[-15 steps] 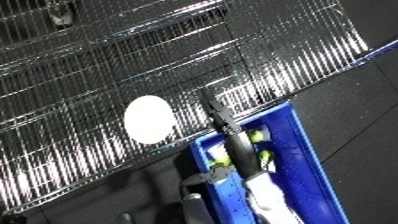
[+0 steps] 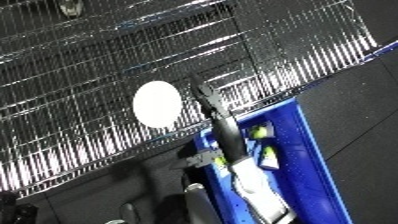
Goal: Pick up the object and place it into the box
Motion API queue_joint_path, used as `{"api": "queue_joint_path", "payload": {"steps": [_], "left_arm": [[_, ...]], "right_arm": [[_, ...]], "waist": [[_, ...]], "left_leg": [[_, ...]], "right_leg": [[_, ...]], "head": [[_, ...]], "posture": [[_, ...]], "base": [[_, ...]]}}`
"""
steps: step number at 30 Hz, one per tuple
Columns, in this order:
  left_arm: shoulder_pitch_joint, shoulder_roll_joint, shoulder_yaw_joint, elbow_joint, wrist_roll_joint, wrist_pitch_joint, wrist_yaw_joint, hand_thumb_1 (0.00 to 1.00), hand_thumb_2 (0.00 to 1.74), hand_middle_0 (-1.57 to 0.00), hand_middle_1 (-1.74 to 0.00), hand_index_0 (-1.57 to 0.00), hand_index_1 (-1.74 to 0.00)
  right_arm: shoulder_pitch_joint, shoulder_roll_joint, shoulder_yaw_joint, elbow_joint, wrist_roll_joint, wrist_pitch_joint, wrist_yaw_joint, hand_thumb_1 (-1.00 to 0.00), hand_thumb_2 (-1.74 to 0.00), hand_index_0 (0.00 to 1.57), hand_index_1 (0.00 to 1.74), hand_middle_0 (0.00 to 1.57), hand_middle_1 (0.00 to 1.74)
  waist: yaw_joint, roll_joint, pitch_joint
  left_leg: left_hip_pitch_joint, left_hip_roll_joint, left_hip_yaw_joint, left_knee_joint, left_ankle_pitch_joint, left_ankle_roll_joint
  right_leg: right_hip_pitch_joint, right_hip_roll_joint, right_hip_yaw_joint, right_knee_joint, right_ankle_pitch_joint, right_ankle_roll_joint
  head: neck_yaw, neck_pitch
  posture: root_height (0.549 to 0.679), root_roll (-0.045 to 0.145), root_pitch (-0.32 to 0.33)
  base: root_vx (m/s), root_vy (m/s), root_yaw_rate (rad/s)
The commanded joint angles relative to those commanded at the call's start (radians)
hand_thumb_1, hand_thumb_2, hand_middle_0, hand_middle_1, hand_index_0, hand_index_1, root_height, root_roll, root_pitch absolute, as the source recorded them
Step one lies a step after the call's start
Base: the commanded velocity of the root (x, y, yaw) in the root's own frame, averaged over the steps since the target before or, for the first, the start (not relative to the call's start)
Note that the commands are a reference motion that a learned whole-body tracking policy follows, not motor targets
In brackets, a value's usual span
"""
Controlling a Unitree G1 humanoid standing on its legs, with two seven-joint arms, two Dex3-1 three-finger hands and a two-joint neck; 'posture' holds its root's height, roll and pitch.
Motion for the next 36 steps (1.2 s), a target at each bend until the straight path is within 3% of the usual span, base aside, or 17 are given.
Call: {"api": "queue_joint_path", "payload": {"steps": [9,20,29,36], "left_arm": [[0.001,0.001,-0.01,0.0,-0.002,0.013,0.012,1.0,1.74,-1.57,-1.74,-1.57,-1.74],[0.006,0.016,-0.024,-0.009,-0.023,0.018,0.03,1.0,1.74,-1.57,-1.74,-1.57,-1.74],[0.005,0.024,-0.036,-0.016,-0.034,0.018,0.031,1.0,1.74,-1.57,-1.74,-1.57,-1.74],[0.004,0.025,-0.039,-0.013,-0.037,0.012,0.027,1.0,1.74,-1.57,-1.74,-1.57,-1.74]], "right_arm": [[-0.061,0.021,0.016,0.034,0.015,0.015,0.024,0.0,0.0,0.0,0.0,0.0,0.0],[-0.128,0.014,0.018,0.07,0.02,0.037,0.002,0.0,0.0,0.0,0.0,0.0,0.0],[-0.171,-0.011,0.016,0.086,0.01,0.06,-0.027,0.0,0.0,0.0,0.0,0.0,0.0],[-0.182,-0.02,0.016,0.093,0.028,0.065,-0.017,-0.35,-0.61,0.55,0.61,0.55,0.61]], "waist": [[0.017,0.009,0.0],[0.03,0.02,0.008],[0.037,0.023,0.009],[0.038,0.023,0.009]], "left_leg": [[-0.011,-0.007,-0.003,0.032,-0.008,0.0],[-0.028,-0.016,-0.003,0.056,-0.018,0.0038],[-0.049,-0.016,-0.005,0.072,-0.026,0.0064],[-0.057,-0.013,-0.006,0.072,-0.029,0.0064]], "right_leg": [[-0.015,-0.0058,-0.003,0.033,-0.008,-0.0077],[-0.04,-0.0067,-0.006,0.064,-0.018,-0.0134],[-0.063,-0.0071,-0.01,0.078,-0.023,-0.0161],[-0.073,-0.005,-0.011,0.081,-0.027,-0.0158]], "head": [[0.038,-0.008],[0.089,0.014],[0.109,0.043],[0.103,0.053]], "posture": [[0.601,0.072,0.003],[0.595,0.075,0.003],[0.592,0.073,0.016],[0.592,0.07,0.026]], "base": [[0.047,0.012,0.105],[0.039,0.019,0.079],[0.014,0.004,0.034],[0.006,0.001,0.014]]}}
